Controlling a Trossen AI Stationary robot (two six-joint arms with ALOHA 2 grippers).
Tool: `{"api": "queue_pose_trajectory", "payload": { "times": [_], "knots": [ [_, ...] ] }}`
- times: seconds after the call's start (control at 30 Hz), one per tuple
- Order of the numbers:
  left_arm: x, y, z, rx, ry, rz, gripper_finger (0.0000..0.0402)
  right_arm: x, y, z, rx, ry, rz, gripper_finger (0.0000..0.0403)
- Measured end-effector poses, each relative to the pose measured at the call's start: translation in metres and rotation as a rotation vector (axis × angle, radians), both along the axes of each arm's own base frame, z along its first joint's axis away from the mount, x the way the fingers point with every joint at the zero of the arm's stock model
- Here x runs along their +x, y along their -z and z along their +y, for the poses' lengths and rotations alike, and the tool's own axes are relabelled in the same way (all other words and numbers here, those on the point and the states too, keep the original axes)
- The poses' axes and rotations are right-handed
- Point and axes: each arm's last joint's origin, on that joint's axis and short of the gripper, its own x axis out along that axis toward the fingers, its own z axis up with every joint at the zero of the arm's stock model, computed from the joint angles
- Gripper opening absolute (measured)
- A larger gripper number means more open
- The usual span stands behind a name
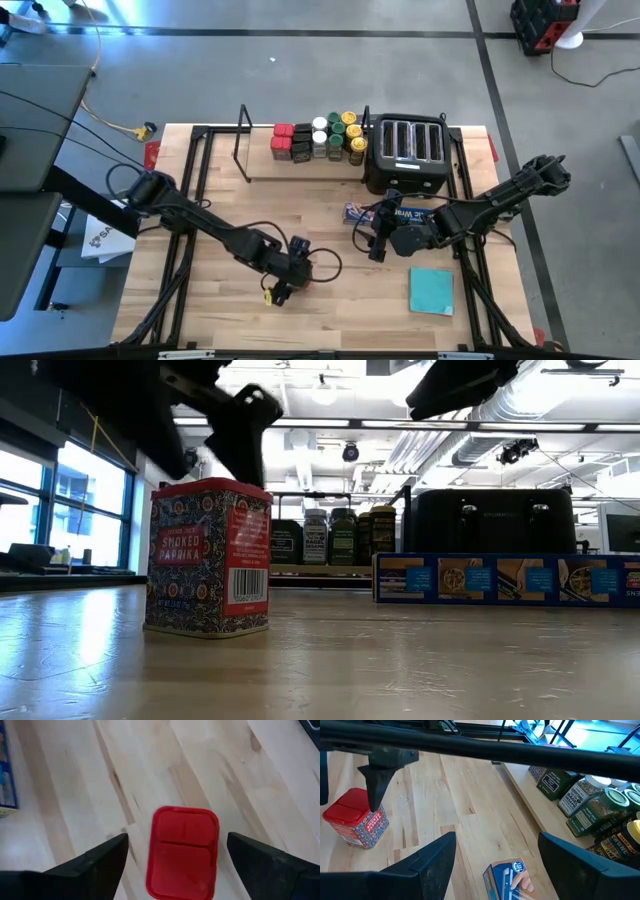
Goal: Shelf spices
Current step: Put the red seasoning can on the shelf aligned with the other red seasoning can
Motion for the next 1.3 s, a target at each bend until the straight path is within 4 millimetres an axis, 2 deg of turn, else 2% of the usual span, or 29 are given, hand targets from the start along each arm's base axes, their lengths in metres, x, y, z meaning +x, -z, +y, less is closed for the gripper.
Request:
{"api": "queue_pose_trajectory", "payload": {
  "times": [0.3,0.47,0.63,0.87,0.97,1.1,1.3],
  "knots": [
    [0.003,0.014,-0.001,-0.028,-0.033,0.065,0.0335,0.000,0.000,0.000,0.005,-0.006,0.002,0.0277],
    [0.005,0.016,0.002,-0.019,-0.078,0.061,0.0324,0.000,0.000,0.000,0.004,-0.006,0.003,0.0277],
    [0.006,0.016,0.006,-0.025,-0.117,0.061,0.0289,0.000,0.000,0.000,0.004,-0.006,0.003,0.0277],
    [0.004,0.013,0.013,-0.072,-0.144,0.111,0.0211,0.000,0.000,0.000,0.004,-0.006,0.003,0.0277],
    [-0.002,0.005,0.019,-0.051,-0.179,0.121,0.0211,0.000,0.000,0.000,0.004,-0.006,0.003,0.0277],
    [-0.018,-0.022,0.039,0.001,-0.250,0.135,0.0211,0.000,0.000,0.000,0.005,-0.007,0.003,0.0277],
    [-0.050,-0.063,0.098,0.179,-0.408,0.124,0.0211,0.000,0.000,0.001,0.012,-0.015,0.006,0.0277]
  ]
}}
